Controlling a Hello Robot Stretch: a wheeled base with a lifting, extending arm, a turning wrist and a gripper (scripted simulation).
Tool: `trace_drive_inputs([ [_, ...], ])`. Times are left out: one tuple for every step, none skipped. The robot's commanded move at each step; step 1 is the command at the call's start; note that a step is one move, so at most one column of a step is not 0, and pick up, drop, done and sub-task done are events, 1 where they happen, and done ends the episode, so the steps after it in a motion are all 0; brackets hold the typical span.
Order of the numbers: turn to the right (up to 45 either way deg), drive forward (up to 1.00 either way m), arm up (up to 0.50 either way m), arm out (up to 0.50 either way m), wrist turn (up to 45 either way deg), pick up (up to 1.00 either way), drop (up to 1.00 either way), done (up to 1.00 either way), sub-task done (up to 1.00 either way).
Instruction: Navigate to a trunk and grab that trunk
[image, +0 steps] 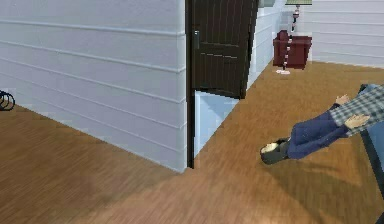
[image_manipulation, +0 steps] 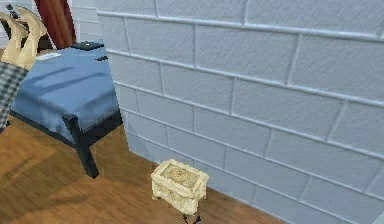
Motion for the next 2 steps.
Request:
trace_drive_inputs([
  [0.0,0.0,0.0,0.0,0.0,1.0,0.0,0.0,0.0],
  [0.0,0.0,0.1,0.0,0.0,0.0,0.0,0.0,0.0],
])
